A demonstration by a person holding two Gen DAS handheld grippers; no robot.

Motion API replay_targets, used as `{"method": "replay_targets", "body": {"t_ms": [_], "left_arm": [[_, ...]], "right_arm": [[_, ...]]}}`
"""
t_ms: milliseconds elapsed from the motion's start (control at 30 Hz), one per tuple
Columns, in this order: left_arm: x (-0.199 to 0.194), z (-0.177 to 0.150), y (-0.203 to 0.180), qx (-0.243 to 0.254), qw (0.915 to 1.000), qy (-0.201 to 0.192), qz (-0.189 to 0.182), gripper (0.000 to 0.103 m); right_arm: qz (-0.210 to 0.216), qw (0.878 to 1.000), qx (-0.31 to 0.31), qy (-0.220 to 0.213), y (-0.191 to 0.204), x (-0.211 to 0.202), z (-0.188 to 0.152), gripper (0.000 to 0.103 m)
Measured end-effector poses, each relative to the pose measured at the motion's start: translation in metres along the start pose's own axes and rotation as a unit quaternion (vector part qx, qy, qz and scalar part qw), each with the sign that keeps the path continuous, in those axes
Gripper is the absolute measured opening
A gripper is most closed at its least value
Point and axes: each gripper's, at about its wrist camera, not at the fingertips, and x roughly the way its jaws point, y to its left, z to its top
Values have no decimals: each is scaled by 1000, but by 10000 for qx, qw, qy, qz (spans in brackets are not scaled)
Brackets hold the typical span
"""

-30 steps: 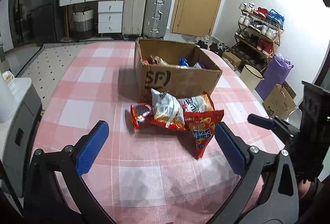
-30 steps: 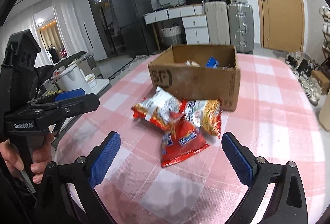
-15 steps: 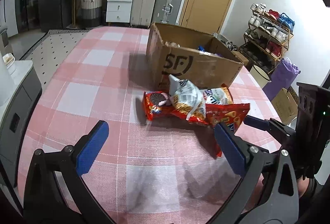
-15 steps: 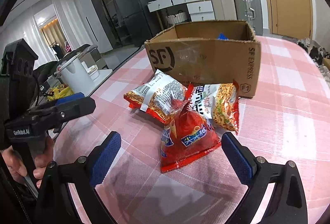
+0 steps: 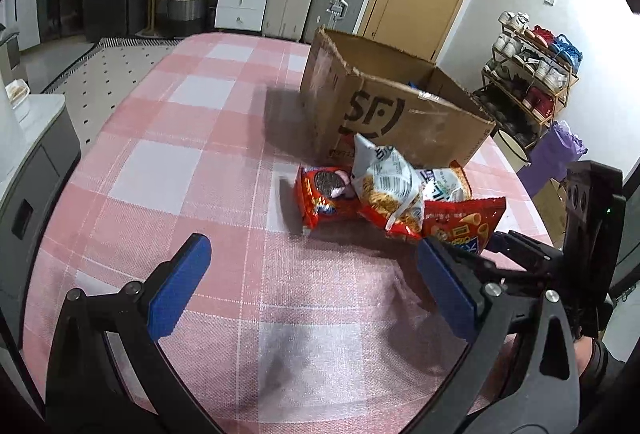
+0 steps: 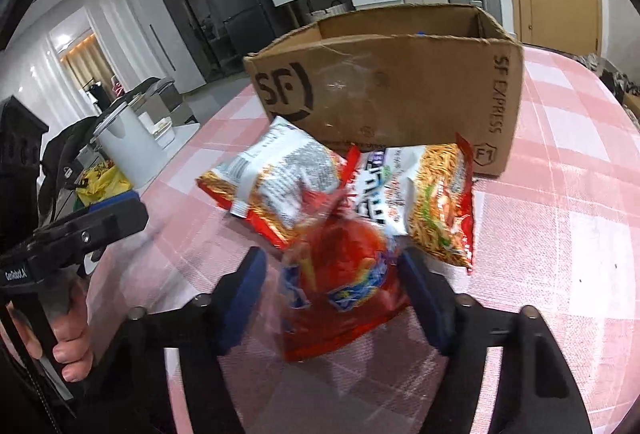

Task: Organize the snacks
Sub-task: 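Grasp the red chip bag with the right gripper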

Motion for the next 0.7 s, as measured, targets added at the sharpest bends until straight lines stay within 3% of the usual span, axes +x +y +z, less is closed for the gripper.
{"method": "replay_targets", "body": {"t_ms": [133,267,700], "left_arm": [[4,-3,-1,6,10000,53,53,102],[3,-2,-4,54,9999,33,86,102],[4,1,-18,226,9993,157,253,102]], "right_arm": [[96,9999,70,5,-7,3,-2,52],[221,9996,148,-77,-10,1,-5,46],[625,9959,498,-417,-24,-35,-21,43]]}}
